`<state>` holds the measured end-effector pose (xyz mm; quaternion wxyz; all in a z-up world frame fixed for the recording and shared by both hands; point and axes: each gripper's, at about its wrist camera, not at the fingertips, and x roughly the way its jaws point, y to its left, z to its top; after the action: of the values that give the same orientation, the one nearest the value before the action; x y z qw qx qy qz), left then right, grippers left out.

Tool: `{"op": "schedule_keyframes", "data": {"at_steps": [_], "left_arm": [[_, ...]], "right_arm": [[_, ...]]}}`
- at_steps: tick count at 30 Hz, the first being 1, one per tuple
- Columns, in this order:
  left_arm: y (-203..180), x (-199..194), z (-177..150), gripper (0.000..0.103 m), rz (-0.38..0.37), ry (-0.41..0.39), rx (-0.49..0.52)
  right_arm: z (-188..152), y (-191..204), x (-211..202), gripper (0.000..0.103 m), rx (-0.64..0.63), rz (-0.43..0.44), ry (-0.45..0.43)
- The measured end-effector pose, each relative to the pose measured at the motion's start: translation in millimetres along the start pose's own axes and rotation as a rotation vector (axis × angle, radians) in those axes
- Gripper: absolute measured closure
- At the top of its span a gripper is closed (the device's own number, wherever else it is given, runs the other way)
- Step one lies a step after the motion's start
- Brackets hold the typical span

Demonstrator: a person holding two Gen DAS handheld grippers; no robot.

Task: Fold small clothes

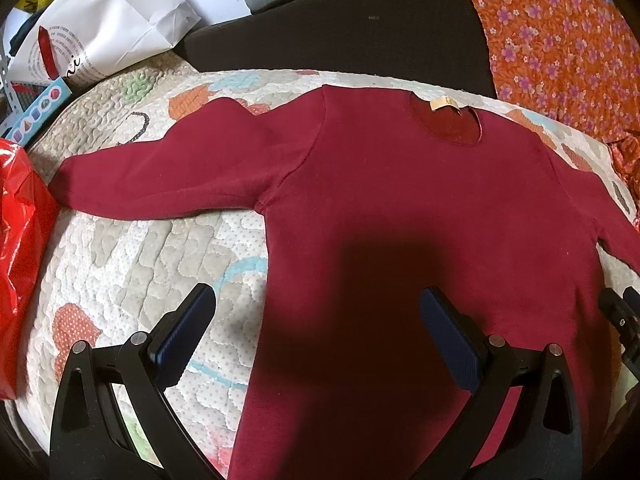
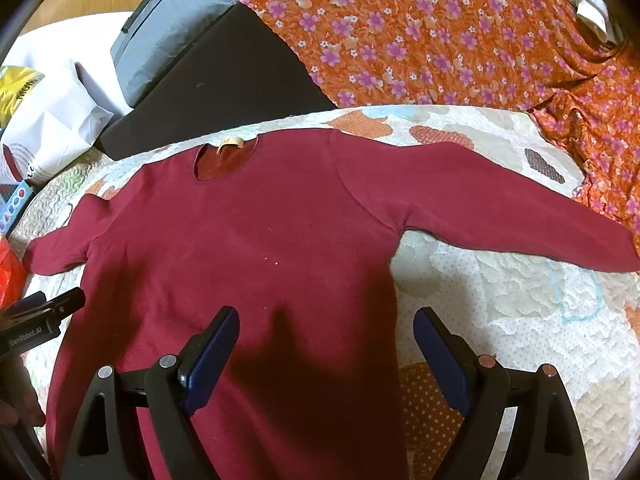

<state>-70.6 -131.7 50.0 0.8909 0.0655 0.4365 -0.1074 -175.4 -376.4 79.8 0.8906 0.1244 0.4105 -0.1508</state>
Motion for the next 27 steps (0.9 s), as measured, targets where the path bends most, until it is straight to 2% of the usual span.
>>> {"op": "schedule_keyframes", "data": {"at_steps": [22,27], "left_arm": [[-2,0,1,0.001,0.005,-0.009,0.009],[5,2,3,0.001,0.004,-0.002,-0.016]], "right_arm": [[-2,7,3,0.015,-0.014,-0.007,0.012],[0,11,6,0.015,0.003,-0.002,0.029]]}}
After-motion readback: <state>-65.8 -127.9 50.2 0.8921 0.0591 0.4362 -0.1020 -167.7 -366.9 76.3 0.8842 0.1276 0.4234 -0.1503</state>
